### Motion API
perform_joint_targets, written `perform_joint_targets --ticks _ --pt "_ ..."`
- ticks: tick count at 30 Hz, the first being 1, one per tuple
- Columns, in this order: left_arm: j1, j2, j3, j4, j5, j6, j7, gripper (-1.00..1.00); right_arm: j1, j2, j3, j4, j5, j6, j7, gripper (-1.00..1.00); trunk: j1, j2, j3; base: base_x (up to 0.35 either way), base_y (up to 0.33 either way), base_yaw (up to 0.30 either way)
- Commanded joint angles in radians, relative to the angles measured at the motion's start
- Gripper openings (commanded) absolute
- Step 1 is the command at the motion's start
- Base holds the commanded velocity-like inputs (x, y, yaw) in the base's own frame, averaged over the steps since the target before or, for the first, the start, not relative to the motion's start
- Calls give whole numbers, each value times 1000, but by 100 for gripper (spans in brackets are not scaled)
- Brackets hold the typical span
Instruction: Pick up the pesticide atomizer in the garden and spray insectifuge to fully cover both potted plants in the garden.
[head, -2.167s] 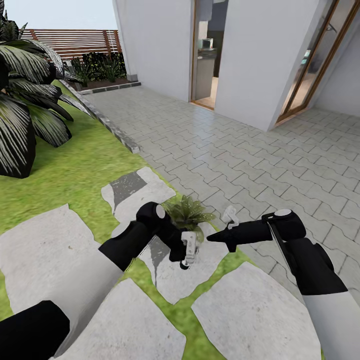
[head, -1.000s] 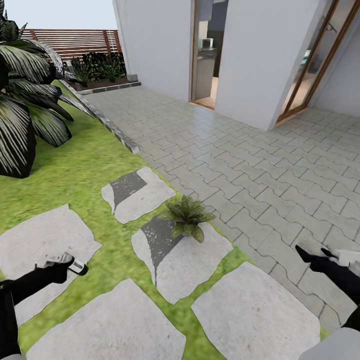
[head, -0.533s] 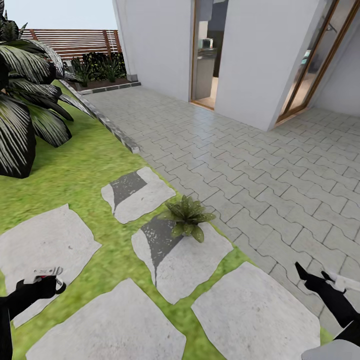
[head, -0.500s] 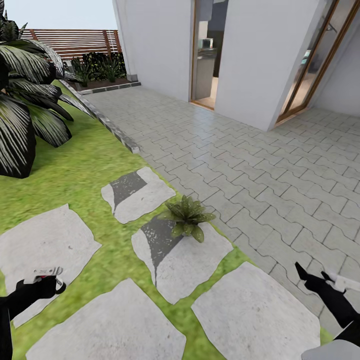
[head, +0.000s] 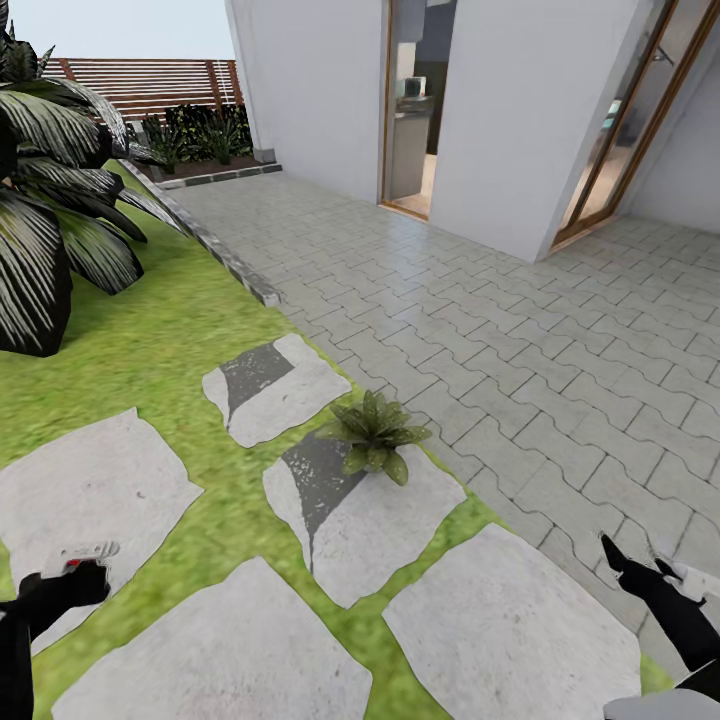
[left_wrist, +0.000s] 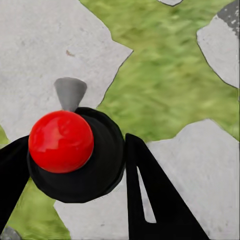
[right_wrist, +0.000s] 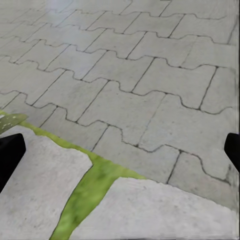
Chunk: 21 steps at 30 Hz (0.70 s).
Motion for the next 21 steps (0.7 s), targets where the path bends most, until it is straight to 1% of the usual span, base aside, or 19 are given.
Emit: perform_joint_targets --ticks 1,3,4,6,7,8,9,11,12,13,16,21 --pt "0 -3 1 26 -4 1 52 -100 -2 1 -32 0 10 -25 3 100 0 0 -1 0 0 0" --pt "0 -5 0 90 -4 -5 130 -100 -2 2 -51 0 10 -61 3 100 0 0 -1 0 0 0" --pt "0 -5 0 144 -4 -9 178 -100 -2 3 -58 1 10 -91 3 100 0 0 -1 0 0 0" --pt "0 -4 0 198 -3 -14 212 -100 -2 4 -62 8 10 -117 3 100 0 0 -1 0 0 0" --pt "2 -4 0 215 -3 -21 221 -100 -2 4 -63 22 10 -125 3 100 0 0 -1 0 0 0" --pt "3 -5 0 230 -2 -43 227 -100 -2 4 -64 44 11 -129 3 100 0 0 -1 0 0 0" --pt "9 -5 2 252 -2 -89 232 -100 -1 4 -65 75 11 -133 2 100 0 0 -1 0 0 0" --pt "21 -5 3 286 -2 -153 236 -100 3 2 -67 98 12 -136 2 100 0 0 -1 0 0 0" --pt "28 -5 3 308 -2 -184 237 -100 8 2 -69 106 12 -137 3 100 0 0 -1 0 0 0" --pt "32 -5 4 320 -2 -200 238 -100 17 1 -69 111 12 -136 4 100 0 0 -1 0 0 0" --pt "36 -4 4 331 -2 -214 238 -100 31 1 -70 115 12 -136 5 100 0 0 -1 0 0 0" --pt "41 -4 10 335 -2 -218 238 -100 35 1 -70 116 12 -136 7 100 0 0 5 0 0 0"
